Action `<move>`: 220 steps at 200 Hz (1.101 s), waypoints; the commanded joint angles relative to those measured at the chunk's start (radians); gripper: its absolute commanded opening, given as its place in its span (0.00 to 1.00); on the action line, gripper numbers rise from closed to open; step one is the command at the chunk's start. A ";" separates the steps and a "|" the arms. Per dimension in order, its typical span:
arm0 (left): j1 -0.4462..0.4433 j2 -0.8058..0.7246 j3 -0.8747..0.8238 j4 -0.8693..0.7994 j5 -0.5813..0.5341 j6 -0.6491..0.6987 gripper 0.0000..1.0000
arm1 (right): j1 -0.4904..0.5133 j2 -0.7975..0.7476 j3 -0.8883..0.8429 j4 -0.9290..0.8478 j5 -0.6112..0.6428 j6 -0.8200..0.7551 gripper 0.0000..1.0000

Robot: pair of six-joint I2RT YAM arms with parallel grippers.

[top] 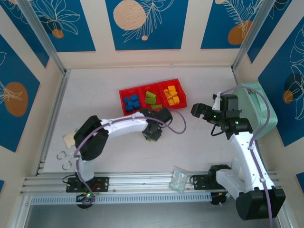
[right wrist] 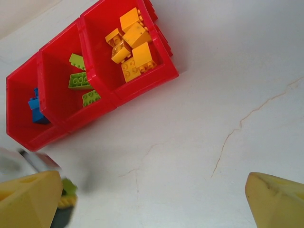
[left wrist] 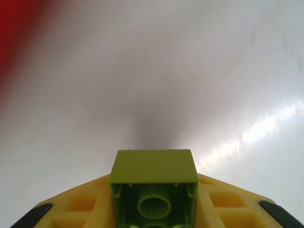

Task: Sort the legos into containers by color
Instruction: Place the lego in the container.

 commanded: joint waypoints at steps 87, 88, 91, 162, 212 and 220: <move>0.320 0.383 0.762 -0.012 0.020 0.104 0.35 | -0.010 -0.171 -0.099 -0.058 -0.053 0.070 0.99; 0.320 0.387 0.767 -0.012 0.022 0.104 0.36 | -0.011 -0.173 -0.099 -0.059 -0.053 0.070 0.99; 0.321 0.397 0.780 -0.012 0.028 0.103 0.36 | -0.010 -0.177 -0.099 -0.062 -0.053 0.070 0.99; 0.335 0.168 0.492 0.229 -0.016 0.076 0.99 | -0.011 -0.182 -0.163 0.014 -0.072 0.014 0.99; 0.335 -0.391 -0.288 0.761 -0.133 0.234 0.99 | 0.048 -0.238 -0.355 0.416 0.041 -0.182 0.99; 0.338 -0.470 -0.403 0.809 -0.163 0.246 0.99 | 0.072 -0.246 -0.404 0.522 0.056 -0.274 0.99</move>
